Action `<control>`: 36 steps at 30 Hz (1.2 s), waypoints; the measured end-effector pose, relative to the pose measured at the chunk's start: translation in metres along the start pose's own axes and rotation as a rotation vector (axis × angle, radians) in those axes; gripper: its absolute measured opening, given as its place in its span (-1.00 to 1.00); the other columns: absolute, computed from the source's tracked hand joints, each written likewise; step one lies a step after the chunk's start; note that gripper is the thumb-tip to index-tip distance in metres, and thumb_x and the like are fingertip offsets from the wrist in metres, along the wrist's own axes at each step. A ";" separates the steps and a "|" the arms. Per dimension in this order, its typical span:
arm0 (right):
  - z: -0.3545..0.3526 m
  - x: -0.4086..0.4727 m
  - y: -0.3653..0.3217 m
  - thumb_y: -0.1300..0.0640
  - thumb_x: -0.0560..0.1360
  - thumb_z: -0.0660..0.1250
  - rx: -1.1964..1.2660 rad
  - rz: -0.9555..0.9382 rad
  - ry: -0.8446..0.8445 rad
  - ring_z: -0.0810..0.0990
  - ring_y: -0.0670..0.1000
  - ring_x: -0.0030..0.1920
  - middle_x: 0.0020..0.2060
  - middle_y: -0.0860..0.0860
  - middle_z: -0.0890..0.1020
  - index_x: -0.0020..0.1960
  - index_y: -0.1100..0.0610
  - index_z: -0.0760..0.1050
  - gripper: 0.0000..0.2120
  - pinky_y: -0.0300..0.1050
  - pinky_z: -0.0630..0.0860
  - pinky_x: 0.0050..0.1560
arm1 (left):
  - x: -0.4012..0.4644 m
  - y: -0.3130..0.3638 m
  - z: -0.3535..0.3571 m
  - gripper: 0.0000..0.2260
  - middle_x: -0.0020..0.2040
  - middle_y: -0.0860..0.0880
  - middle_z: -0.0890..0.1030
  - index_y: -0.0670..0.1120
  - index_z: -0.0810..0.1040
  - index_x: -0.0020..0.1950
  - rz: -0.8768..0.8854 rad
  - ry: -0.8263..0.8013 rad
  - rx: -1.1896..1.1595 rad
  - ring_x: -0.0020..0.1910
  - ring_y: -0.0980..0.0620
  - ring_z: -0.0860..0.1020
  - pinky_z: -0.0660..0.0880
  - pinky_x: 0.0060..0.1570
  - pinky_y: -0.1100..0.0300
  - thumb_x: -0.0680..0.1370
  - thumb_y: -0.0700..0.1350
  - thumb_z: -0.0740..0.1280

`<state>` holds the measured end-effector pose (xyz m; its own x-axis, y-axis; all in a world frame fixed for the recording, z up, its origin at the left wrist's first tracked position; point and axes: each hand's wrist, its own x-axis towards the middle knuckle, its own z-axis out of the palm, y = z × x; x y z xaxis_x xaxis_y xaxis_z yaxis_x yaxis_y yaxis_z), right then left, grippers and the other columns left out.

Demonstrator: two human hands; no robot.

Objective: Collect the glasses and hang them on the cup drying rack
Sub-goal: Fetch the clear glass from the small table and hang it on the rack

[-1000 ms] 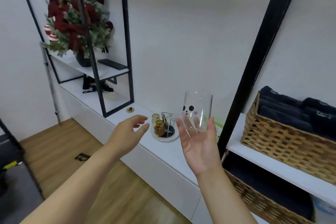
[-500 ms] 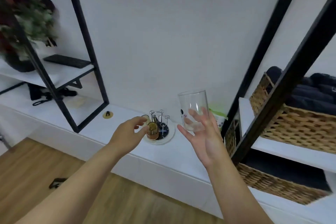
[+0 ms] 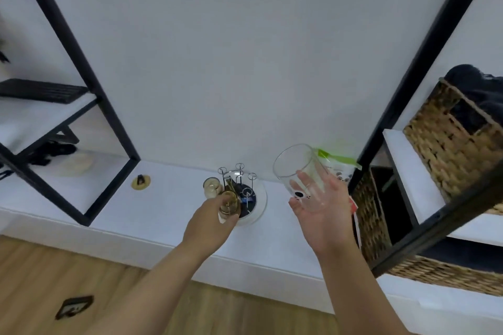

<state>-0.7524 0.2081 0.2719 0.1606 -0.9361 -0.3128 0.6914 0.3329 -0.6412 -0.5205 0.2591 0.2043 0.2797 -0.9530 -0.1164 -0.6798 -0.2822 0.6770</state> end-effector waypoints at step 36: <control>-0.035 0.176 0.194 -0.06 0.60 0.45 -0.607 -0.244 0.344 0.64 0.07 0.21 0.47 0.02 0.49 0.63 0.00 0.35 -0.36 -0.05 0.71 -0.14 | 0.207 -0.199 0.095 -0.48 0.29 0.05 0.61 0.04 0.46 0.44 0.363 -0.011 -0.001 0.22 -0.03 0.57 0.51 0.12 0.09 0.52 0.04 0.51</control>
<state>-0.6152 0.1119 0.0679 -0.2466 -0.9363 -0.2502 0.1523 0.2175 -0.9641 -0.3915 0.1071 -0.0239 0.0130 -0.9923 0.1234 -0.7327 0.0745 0.6764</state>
